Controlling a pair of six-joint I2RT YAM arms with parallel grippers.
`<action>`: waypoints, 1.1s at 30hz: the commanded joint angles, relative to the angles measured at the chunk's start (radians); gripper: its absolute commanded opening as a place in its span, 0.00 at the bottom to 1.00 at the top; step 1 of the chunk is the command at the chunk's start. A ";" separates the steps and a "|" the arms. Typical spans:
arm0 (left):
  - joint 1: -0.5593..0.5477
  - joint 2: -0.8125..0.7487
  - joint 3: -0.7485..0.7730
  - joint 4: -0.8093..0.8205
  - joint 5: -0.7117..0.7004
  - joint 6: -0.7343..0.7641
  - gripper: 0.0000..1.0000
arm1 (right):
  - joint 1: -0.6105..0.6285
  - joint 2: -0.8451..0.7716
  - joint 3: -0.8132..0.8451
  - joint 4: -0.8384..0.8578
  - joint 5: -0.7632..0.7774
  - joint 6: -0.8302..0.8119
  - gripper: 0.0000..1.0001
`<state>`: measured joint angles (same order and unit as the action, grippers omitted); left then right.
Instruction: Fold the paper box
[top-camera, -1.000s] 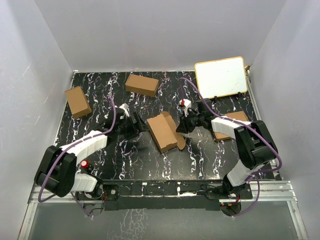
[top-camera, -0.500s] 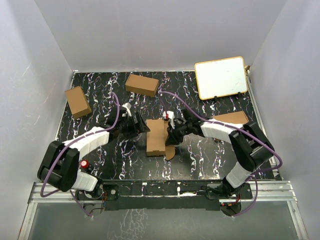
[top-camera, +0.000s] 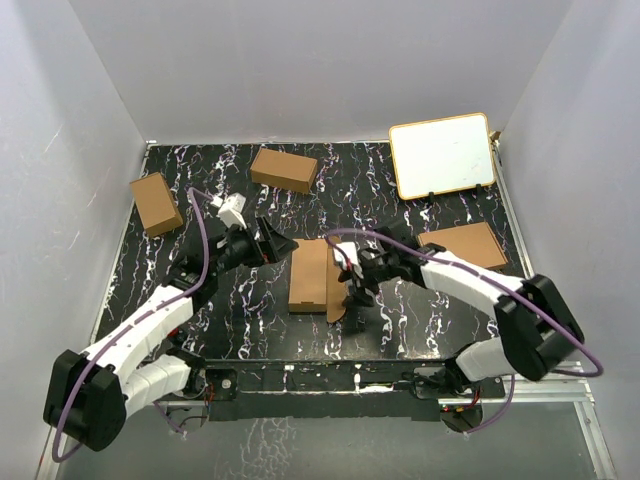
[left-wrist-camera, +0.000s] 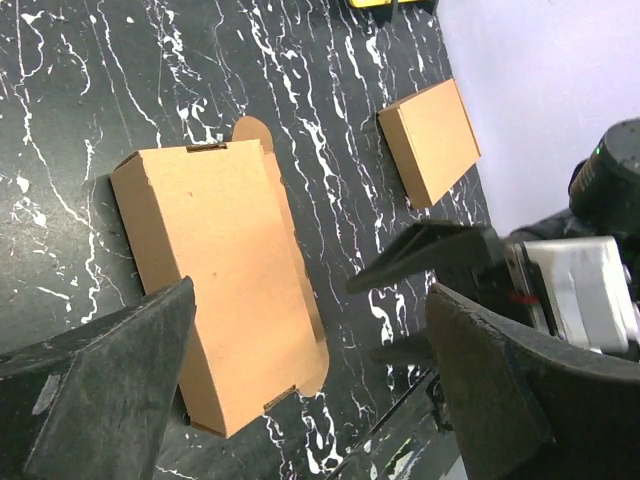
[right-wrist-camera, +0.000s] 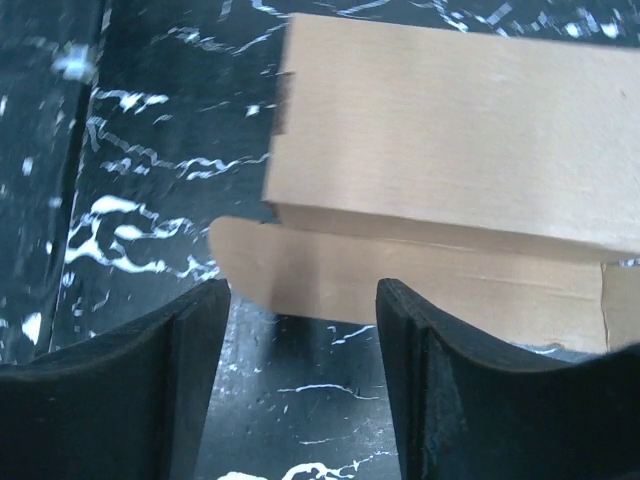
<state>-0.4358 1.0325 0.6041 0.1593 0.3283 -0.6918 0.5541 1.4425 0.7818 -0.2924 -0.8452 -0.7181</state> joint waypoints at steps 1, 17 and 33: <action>0.005 -0.031 -0.049 0.115 0.027 -0.014 0.97 | 0.001 -0.111 -0.111 -0.035 -0.140 -0.387 0.69; 0.005 0.125 -0.009 -0.097 -0.051 0.051 0.90 | 0.117 -0.096 -0.207 0.117 0.008 -0.539 0.58; -0.018 0.279 0.009 -0.061 -0.029 0.070 0.82 | 0.237 -0.032 -0.233 0.214 0.127 -0.526 0.46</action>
<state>-0.4400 1.2884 0.5762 0.0814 0.2882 -0.6403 0.7788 1.4025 0.5579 -0.1577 -0.7162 -1.2243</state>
